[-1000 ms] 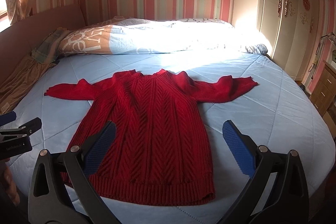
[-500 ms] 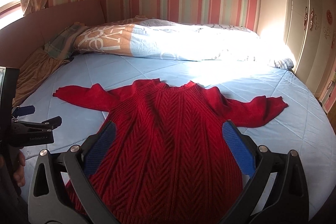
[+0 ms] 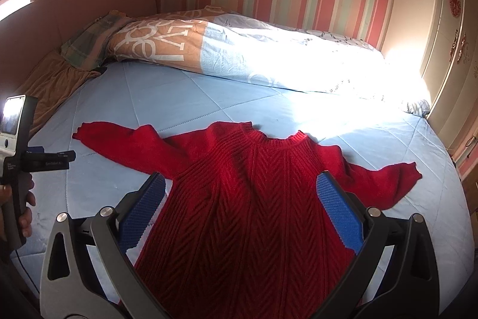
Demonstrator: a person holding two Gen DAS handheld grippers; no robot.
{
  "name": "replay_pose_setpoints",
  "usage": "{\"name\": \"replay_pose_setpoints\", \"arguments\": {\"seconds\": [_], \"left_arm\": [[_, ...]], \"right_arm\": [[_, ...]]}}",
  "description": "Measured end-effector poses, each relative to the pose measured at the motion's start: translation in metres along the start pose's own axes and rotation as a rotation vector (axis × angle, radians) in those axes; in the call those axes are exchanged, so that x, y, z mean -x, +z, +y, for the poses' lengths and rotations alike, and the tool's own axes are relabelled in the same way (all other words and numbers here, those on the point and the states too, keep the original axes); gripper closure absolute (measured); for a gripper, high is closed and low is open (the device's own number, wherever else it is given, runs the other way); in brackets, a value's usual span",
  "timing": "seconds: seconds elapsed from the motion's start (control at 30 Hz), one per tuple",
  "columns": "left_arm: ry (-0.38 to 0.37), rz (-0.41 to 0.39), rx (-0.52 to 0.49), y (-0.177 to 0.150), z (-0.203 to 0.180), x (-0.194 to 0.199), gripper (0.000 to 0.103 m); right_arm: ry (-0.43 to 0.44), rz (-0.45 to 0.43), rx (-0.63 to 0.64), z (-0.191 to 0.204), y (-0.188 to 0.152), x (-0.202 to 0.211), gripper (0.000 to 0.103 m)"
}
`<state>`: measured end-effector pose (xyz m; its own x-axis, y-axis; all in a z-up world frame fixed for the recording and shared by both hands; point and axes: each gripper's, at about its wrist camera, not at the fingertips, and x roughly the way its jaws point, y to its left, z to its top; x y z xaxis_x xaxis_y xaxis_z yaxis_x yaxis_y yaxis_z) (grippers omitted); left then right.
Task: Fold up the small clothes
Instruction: 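Move the left tool to the sweater sleeve cuff and grasp it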
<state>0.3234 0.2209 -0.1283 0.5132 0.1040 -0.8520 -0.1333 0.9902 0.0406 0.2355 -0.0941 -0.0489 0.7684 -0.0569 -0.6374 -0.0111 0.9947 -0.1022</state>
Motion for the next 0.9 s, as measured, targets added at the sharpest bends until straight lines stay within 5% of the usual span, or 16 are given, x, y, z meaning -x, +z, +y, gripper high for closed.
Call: {"name": "replay_pose_setpoints", "arguments": {"seconds": [0.27, 0.67, 0.9], "left_arm": [[-0.096, 0.071, 0.175, 0.014, 0.043, -0.073, 0.002], [-0.050, 0.070, 0.212, 0.065, 0.060, -0.128, 0.002], [-0.143, 0.128, 0.375, 0.060, 0.081, -0.154, 0.003]], "right_arm": [[-0.002, 0.024, 0.027, 0.022, 0.012, -0.039, 0.003], [0.032, 0.085, 0.050, 0.026, 0.002, -0.099, 0.003], [0.029, 0.112, 0.033, 0.022, -0.001, -0.114, 0.003]]}}
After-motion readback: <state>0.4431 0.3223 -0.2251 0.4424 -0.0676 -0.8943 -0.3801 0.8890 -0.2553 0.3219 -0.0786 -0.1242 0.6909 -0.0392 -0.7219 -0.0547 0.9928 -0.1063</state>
